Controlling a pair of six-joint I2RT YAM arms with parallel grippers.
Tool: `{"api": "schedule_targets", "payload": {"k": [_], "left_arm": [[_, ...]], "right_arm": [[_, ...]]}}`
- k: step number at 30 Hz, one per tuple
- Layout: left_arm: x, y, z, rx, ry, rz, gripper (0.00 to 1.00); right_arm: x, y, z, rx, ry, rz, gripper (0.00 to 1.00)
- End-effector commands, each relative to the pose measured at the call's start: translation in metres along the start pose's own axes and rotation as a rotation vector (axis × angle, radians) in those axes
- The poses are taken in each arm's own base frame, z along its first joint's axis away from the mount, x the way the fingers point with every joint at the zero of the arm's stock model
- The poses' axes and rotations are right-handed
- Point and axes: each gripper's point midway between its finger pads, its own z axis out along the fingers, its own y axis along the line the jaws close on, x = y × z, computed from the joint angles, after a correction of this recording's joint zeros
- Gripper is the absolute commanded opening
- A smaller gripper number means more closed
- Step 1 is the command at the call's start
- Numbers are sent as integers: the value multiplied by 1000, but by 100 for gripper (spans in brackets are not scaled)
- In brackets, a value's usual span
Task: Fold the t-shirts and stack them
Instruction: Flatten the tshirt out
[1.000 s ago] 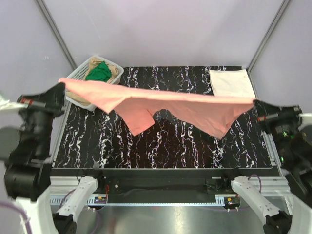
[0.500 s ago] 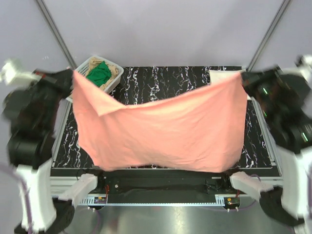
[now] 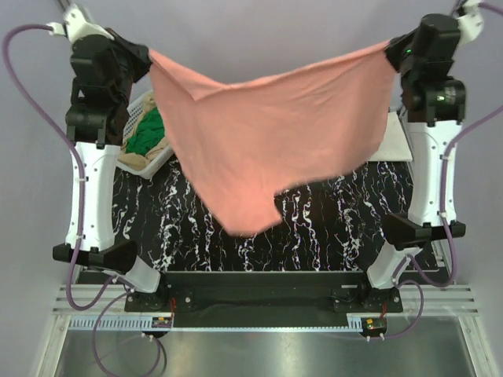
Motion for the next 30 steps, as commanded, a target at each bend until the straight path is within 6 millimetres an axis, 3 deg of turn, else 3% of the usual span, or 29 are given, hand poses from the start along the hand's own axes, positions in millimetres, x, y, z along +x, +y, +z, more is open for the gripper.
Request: {"api": "schedule_targets", "payload": {"k": [1,3,4,5,6,7,8,9,10,11,12,13,14,15,16,17,19,20,22,23,24,26,30], "left_arm": [[-105,-49,-58,164,-317,-60,0],[-116,-52,-76,194,-365,-60,0],[-118,-52,-82,202,-381,-57,0],[-119,-49,-93,216,-401,-62,0],[-115,-46,-97,223,-398,-72,0],[-106,-45,-99,234,-376,-79,0],[-84,-32,-98,227,-335,-84,0],[-71,-26,-100,229,-311,-89,0],[-58,-19,-100,229,-286,-97,0],[-31,2,-100,196,-243,-89,0],[-16,14,-100,173,-217,-87,0],[-1,25,-102,157,-191,-86,0],[28,46,-109,134,-145,-85,0],[44,55,-114,131,-116,-84,0],[58,67,-119,115,-90,-87,0],[85,91,-132,67,-39,-85,0],[101,113,-146,16,-21,-60,0],[114,129,-158,-21,4,-40,0],[129,148,-170,-57,27,13,0],[136,155,-173,-75,39,29,0],[143,164,-175,-99,54,37,0],[171,190,-180,-172,121,60,0],[210,218,-191,-240,224,33,0]], "right_arm": [[-81,31,-68,-154,-153,91,0],[-77,19,-71,-114,-150,83,0],[-87,15,-87,-114,-173,87,0],[-87,8,-90,-95,-181,76,0],[-74,-1,-81,-68,-157,51,0],[-77,-5,-95,-73,-165,47,0],[-72,-12,-96,-62,-156,32,0],[-47,-26,-83,-29,-105,4,0],[-49,-32,-100,-42,-116,7,0],[-39,-40,-102,-37,-101,0,0],[-2,-61,-88,-3,-32,-29,0],[-1,-69,-104,-18,-35,-31,0],[37,-96,-96,36,45,-68,0],[52,-109,-99,53,77,-77,0],[56,-117,-115,39,83,-64,0],[96,-144,-113,78,175,-69,0],[120,-161,-130,74,227,-42,0],[149,-181,-133,109,299,-42,0],[166,-196,-144,131,336,-17,0],[186,-210,-149,152,392,-22,0],[194,-216,-152,160,416,-20,0],[215,-230,-164,182,484,-12,0],[236,-255,-179,257,553,-20,0]]}}
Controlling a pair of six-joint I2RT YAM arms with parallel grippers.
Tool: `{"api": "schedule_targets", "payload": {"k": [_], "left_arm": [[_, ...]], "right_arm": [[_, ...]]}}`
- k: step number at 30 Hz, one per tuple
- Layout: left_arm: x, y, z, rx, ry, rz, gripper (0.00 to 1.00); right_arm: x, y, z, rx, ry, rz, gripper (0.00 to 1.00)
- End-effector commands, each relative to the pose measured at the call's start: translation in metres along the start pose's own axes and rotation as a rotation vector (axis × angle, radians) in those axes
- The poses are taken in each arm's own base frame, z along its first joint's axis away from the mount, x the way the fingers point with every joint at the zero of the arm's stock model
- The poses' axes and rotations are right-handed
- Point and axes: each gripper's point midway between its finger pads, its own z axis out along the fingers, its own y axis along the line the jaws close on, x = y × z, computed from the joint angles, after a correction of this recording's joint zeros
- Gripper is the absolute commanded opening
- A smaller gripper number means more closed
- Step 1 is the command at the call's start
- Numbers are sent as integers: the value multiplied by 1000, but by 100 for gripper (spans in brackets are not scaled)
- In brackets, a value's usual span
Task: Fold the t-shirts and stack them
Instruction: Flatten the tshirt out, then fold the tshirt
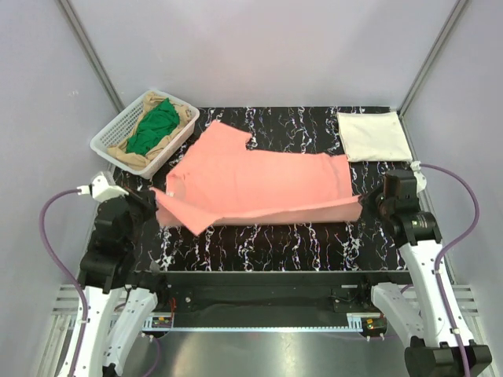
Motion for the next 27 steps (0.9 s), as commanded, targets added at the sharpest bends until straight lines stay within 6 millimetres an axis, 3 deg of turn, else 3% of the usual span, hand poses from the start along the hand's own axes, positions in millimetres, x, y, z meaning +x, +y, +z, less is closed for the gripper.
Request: {"api": "schedule_targets", "payload": {"k": [1,4,9,16,27], "left_arm": [[43,36,3,-110,101,3,0],[64,47,7,-141,147,-33,0],[80,58,12,-182,171,-86,0],[76,77,25,-310,142,-38,0],[77,76,65,-383,180,72,0]], "right_arm": [[18,-10,0,17,58,48,0],[40,-23,9,55,120,90,0],[71,-42,18,101,200,146,0],[58,-72,26,208,64,125,0],[51,-82,71,315,55,5,0]]}}
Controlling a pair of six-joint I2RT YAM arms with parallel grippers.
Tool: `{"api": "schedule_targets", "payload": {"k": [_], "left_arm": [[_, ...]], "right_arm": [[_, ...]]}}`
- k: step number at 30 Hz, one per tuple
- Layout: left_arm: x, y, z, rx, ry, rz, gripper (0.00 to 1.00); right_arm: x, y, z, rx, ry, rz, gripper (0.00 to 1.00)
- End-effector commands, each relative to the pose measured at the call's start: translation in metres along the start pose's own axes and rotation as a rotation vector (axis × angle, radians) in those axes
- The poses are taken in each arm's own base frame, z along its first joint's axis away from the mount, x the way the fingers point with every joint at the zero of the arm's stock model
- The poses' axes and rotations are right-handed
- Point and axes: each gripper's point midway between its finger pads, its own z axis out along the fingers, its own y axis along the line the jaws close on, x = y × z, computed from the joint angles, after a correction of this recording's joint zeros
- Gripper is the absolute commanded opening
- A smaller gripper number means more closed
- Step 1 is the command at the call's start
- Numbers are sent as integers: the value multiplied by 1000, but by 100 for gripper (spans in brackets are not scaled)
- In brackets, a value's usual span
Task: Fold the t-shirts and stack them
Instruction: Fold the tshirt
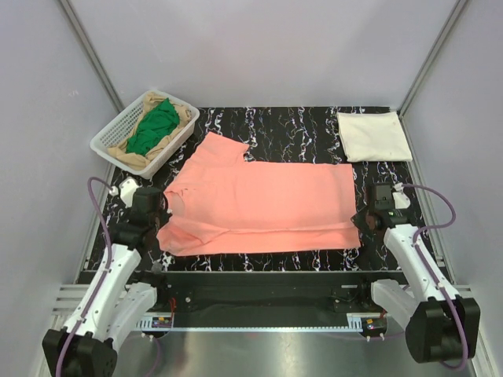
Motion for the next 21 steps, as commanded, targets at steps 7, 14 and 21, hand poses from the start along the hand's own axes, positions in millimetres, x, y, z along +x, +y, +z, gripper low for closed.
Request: {"api": "schedule_targets", "payload": {"k": [7,14,21], "left_arm": [[-49,-39,24,7,-122,50,0],[-47,-45,48,-48,-78,146,0],[-53,-39,59,-131,-89,170,0]], "right_arm": [[-29,31,15,-74,-95,-77,0],[-28,23,27,-31,-97,-79,0],[-32,23,39,0,-94,-106,0]]}}
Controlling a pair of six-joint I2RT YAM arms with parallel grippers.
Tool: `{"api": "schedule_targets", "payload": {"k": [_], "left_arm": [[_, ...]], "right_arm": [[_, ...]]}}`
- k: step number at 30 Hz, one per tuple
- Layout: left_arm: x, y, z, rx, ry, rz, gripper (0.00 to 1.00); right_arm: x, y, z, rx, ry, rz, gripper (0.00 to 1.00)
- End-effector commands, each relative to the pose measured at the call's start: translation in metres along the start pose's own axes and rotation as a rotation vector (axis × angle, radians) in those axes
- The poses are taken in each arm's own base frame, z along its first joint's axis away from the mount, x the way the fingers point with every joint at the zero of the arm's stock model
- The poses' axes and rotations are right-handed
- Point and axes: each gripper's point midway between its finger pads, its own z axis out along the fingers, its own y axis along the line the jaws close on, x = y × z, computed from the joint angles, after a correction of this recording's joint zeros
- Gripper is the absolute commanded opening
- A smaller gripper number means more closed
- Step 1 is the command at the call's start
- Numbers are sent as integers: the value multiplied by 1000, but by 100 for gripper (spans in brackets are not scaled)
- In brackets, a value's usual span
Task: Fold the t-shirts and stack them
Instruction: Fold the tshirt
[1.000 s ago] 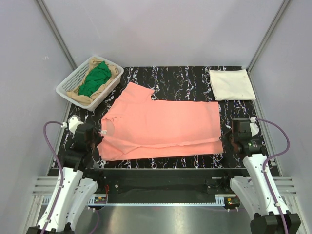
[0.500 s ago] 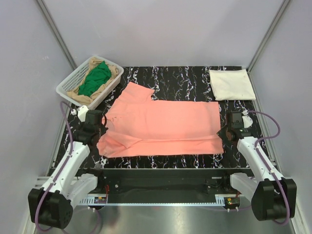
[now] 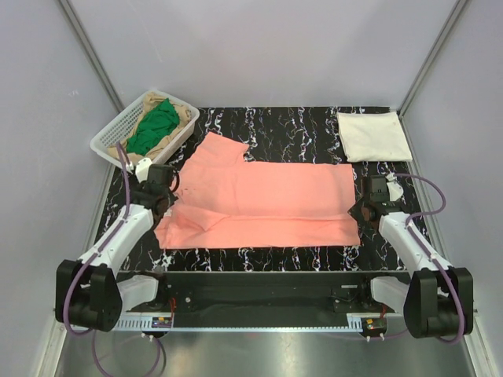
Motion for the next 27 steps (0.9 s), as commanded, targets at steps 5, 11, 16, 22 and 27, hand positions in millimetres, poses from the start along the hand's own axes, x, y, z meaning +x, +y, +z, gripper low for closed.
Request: {"api": "schedule_targets", "payload": {"k": [5,11,16,22,27], "left_arm": [[-35,-18,8,-13,-74,-24,0],[-29,-19,19,-46,-48,5,0],[-28,-14,20,-67,-47,23,0],[-25,-3,16,-100,-52,31,0],[-24,4,13,-138,-70,45,0]], "right_arm": [[-15,-1,14,42,-41,-15,0],[-17,-1,16,47,-40,-14,0],[-19,6,17,23,-31,-33,0],[-22,9,20,29,-30,-51,0],[-24,9,22,37,-30,-53,0]]}}
